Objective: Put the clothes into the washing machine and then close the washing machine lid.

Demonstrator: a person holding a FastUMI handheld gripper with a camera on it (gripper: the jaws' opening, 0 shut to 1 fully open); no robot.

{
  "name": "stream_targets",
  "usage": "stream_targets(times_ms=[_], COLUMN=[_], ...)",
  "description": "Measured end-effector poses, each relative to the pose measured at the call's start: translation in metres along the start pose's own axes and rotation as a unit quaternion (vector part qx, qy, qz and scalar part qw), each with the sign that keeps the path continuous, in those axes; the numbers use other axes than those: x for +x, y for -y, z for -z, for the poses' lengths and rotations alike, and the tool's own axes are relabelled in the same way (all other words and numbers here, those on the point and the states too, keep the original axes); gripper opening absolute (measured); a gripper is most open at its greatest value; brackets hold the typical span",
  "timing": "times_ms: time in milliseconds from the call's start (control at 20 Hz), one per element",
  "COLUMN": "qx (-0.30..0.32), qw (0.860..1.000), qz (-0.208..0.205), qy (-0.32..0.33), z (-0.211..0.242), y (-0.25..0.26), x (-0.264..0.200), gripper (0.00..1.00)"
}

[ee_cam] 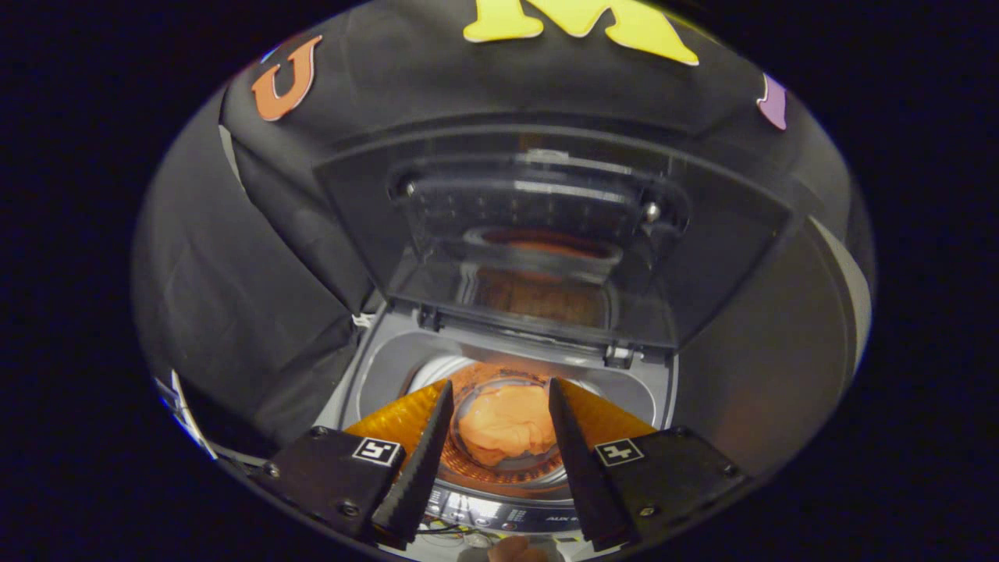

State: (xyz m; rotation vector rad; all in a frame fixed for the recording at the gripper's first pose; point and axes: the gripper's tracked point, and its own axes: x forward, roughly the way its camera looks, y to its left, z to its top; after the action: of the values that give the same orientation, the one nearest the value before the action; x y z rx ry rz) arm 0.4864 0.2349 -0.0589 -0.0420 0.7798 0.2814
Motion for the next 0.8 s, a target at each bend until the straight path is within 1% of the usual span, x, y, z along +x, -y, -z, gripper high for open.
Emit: stream_targets(times_ms=[200,400,600,800], qx=[-0.002,0.0,0.0,0.012], qw=[0.999,0.997,0.995,0.993], qz=[-0.007,-0.002,0.003,0.004], qy=[0.041,0.076,0.102,0.113], z=[-0.046,-0.094,-0.134,-0.162], y=[-0.005,-0.005,-0.005,-0.006], x=[-0.043,-0.083,-0.094,-0.08], gripper=[0.76,0.76,0.77,0.77])
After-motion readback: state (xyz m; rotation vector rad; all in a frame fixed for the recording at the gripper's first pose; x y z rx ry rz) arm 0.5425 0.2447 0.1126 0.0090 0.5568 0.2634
